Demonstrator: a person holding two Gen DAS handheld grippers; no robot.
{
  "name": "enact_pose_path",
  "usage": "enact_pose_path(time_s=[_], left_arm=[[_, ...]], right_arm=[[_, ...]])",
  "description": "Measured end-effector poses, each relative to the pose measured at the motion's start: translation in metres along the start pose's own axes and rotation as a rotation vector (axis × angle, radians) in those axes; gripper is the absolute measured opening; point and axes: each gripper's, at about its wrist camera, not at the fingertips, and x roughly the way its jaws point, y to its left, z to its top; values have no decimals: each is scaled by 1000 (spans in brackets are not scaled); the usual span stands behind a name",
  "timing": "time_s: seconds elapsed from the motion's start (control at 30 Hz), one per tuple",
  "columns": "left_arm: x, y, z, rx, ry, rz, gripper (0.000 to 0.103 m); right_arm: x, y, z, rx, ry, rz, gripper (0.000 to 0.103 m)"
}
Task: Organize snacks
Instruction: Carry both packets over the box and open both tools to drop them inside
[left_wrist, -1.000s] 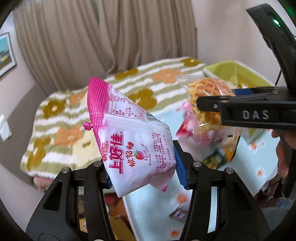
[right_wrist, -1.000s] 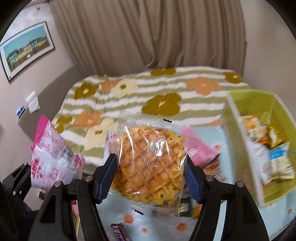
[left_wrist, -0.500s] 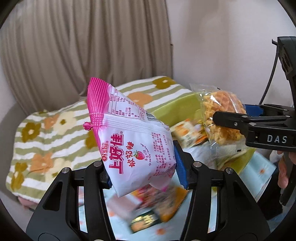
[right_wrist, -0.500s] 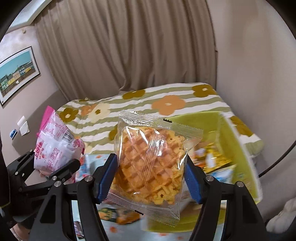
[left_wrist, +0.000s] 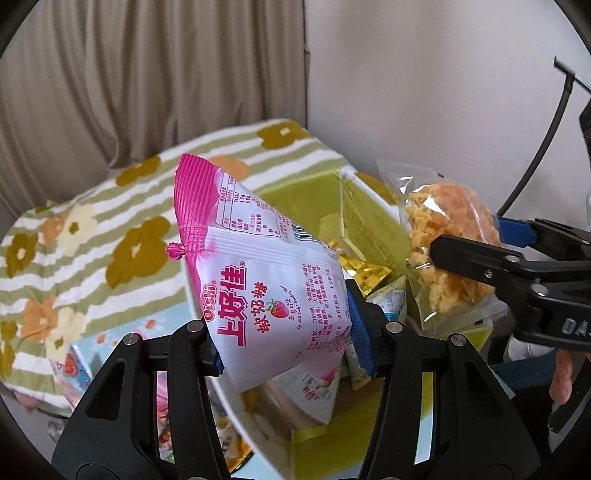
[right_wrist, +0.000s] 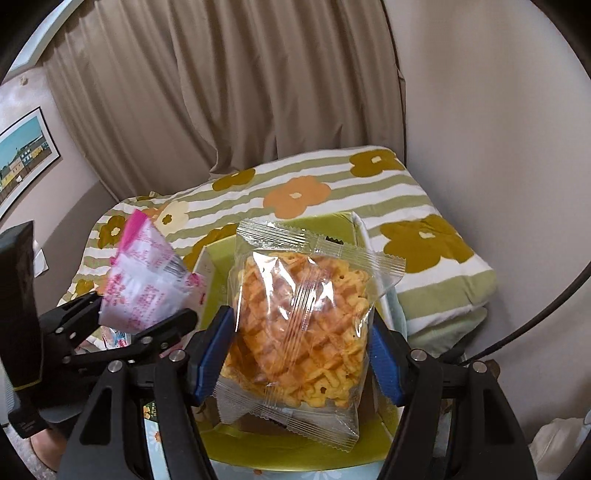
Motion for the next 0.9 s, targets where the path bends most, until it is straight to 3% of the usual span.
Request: enact_pose_path(time_s=[0.1, 0.17, 0.2, 0.23, 0.47, 0.83, 0.9], left_arm=[[15, -3, 3, -4, 37, -9, 51], [24, -3, 3, -5, 70, -10, 75], [28, -2, 3, -7, 82, -8, 98], [29, -1, 3, -12, 81, 1, 103], [22, 14, -19, -32, 122, 51, 103], [-9, 48, -34, -128, 92, 84, 103], [-12, 51, -35, -136, 90, 93, 103]], right_arm=[[3, -6, -2, 20, 11, 5, 64], [6, -10, 0, 28, 20, 6, 64], [6, -11, 0, 28, 22, 1, 64], [7, -14, 1, 22, 24, -7, 64], [11, -22, -1, 30, 44, 17, 64], [30, -2, -14, -43, 110, 57, 65], [35, 2, -17, -38, 135, 97, 66]])
